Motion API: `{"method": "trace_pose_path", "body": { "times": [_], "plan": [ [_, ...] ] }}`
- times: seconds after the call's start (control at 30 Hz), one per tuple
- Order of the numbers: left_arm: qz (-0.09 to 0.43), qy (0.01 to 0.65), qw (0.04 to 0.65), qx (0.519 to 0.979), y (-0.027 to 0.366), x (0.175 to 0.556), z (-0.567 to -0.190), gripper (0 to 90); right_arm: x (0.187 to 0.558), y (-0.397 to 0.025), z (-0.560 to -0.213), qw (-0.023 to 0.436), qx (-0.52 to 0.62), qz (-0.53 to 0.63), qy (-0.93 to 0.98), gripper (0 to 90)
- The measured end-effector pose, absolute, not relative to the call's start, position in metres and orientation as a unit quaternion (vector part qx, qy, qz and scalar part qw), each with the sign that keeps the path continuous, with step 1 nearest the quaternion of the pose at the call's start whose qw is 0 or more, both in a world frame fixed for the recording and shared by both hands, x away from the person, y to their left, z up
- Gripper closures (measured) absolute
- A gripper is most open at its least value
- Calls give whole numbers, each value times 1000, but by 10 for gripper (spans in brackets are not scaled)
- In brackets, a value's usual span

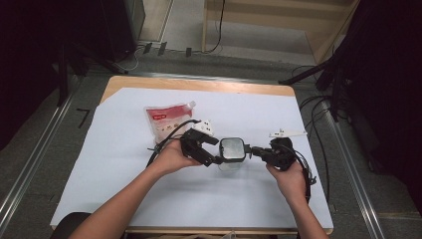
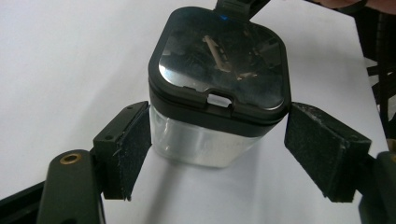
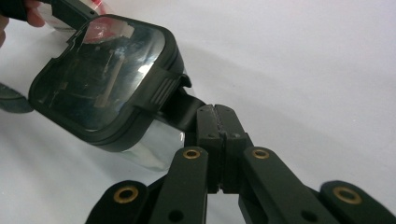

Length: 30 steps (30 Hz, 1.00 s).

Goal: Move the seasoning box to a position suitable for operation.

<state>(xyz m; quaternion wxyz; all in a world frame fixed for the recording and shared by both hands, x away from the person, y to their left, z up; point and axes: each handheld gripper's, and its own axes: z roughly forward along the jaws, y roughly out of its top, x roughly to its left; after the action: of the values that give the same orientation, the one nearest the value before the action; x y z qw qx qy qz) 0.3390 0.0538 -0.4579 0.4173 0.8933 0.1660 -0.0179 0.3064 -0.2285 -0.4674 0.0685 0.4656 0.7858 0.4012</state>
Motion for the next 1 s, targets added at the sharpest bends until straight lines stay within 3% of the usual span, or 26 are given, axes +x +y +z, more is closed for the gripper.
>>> {"method": "trace_pose_path", "body": {
  "times": [0.5, 1.0],
  "plan": [
    [-26, 163, 403, 900, 38, 345, -470, 163, 308, -227, -478, 75, 473, 391, 786, 899],
    [-21, 165, 395, 904, 35, 345, -460, 171, 305, -228, -477, 76, 477, 390, 784, 900]
  ]
}}
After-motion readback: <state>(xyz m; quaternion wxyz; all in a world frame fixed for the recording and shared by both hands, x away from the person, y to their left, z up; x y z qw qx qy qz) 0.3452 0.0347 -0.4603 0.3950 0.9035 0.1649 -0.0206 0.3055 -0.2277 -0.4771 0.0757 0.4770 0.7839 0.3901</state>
